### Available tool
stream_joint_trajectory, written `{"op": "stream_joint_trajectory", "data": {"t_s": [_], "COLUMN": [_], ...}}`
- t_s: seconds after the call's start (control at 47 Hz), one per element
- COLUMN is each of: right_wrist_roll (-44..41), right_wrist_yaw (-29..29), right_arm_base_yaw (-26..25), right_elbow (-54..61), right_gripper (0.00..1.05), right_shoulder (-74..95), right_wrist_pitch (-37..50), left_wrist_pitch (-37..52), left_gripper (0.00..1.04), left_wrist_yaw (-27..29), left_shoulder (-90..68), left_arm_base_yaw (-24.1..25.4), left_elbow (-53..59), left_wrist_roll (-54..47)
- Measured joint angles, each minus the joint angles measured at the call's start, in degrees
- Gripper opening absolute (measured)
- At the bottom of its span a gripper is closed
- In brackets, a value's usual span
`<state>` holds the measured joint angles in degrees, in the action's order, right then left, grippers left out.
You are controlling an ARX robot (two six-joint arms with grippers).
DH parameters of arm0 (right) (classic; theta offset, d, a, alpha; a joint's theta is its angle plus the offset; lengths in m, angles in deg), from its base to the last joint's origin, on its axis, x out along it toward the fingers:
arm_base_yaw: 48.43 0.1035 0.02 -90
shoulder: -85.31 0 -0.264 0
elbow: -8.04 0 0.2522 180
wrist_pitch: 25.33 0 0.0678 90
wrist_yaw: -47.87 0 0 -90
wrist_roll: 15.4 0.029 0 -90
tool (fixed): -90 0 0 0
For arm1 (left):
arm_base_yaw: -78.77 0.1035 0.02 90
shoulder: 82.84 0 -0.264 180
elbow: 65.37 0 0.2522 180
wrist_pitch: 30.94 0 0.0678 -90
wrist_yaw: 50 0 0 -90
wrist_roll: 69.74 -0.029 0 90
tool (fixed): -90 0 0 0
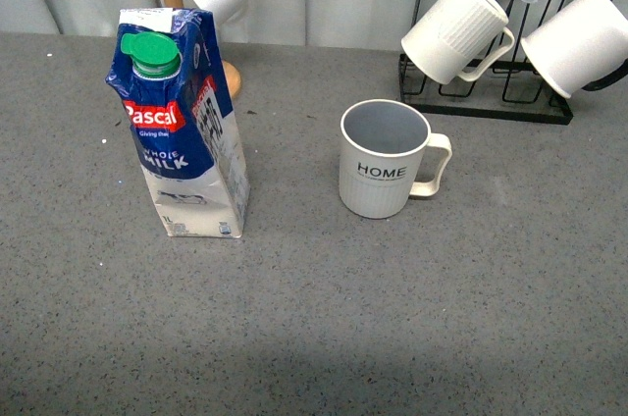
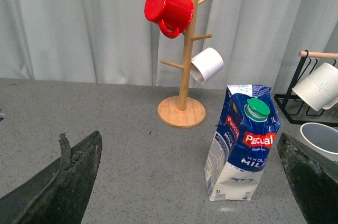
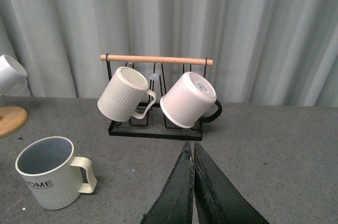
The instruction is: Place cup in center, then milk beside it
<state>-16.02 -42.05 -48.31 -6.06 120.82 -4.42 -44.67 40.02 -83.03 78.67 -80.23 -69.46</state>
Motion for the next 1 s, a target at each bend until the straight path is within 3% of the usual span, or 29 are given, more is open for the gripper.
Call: {"op": "stream_joint_trajectory", "data": {"t_s": [0.446,0.935,0.999], "right_wrist_roll": [0.0,0.0,0.0], "right_wrist_yaw": [0.0,0.0,-0.07], "right_arm_base_yaw": [0.0,0.0,0.0], "right_elbow": [0.07,0.07,0.02], "right_gripper": [0.01,0.01,0.01], "right_shoulder": [-16.57,-25.88,-30.88], "right_wrist_pitch": [-15.61,-24.85,-31.61], "left_wrist_pitch": [0.0,0.0,0.0], "left_gripper": [0.98,0.98,0.98], "left_wrist_yaw": [0.0,0.0,0.0], "left_shoulder": [0.0,0.0,0.0], "left_arm_base_yaw": [0.0,0.0,0.0], "left_elbow": [0.0,0.0,0.0], "left_wrist_roll": [0.0,-0.02,-0.02]}}
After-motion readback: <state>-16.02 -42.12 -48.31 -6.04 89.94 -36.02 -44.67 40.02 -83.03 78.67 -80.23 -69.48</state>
